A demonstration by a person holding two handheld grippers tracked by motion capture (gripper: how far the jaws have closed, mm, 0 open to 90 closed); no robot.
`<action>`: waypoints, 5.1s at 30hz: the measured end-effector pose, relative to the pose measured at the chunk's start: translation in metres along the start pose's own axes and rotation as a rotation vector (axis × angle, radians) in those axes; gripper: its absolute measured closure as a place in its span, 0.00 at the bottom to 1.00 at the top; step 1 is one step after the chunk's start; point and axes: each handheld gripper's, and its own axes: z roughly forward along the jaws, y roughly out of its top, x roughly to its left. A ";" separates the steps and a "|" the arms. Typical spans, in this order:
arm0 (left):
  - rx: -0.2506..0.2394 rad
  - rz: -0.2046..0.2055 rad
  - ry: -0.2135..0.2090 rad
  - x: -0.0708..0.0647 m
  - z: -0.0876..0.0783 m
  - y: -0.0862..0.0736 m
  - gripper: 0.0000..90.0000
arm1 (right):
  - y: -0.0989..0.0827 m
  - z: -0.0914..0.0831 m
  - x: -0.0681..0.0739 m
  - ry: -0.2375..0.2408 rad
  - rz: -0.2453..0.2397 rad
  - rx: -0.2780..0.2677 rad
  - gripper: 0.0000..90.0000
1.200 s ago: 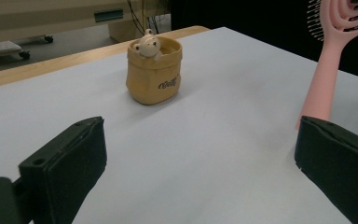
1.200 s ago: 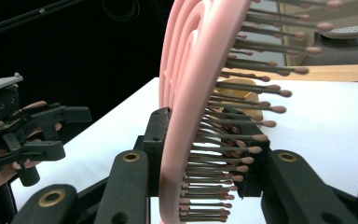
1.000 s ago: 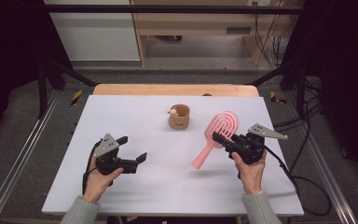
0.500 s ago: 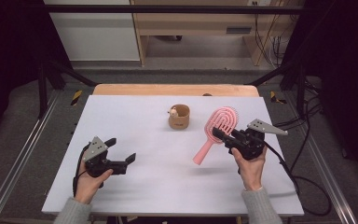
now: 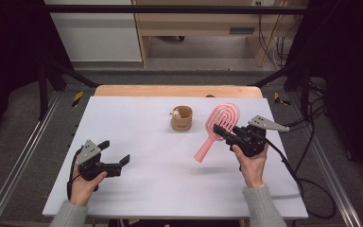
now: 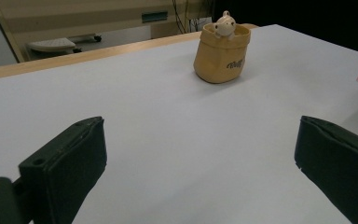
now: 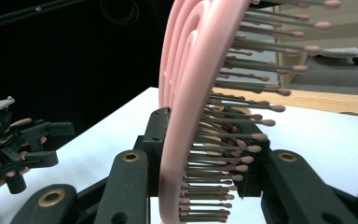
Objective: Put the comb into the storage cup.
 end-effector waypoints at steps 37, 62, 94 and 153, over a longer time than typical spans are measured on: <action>0.023 -0.009 0.014 0.010 -0.001 -0.008 0.02 | 0.046 0.039 0.004 -0.062 -0.067 0.023 0.71; 0.027 -0.011 0.012 0.013 -0.001 -0.010 0.02 | 0.068 0.064 0.002 -0.109 -0.096 0.030 0.71; 0.026 -0.013 0.011 0.015 -0.002 -0.011 0.02 | 0.088 0.096 -0.005 -0.165 -0.097 0.025 0.71; 0.030 -0.014 0.008 0.017 -0.002 -0.012 0.02 | 0.091 0.153 -0.023 -0.268 -0.087 0.045 0.71</action>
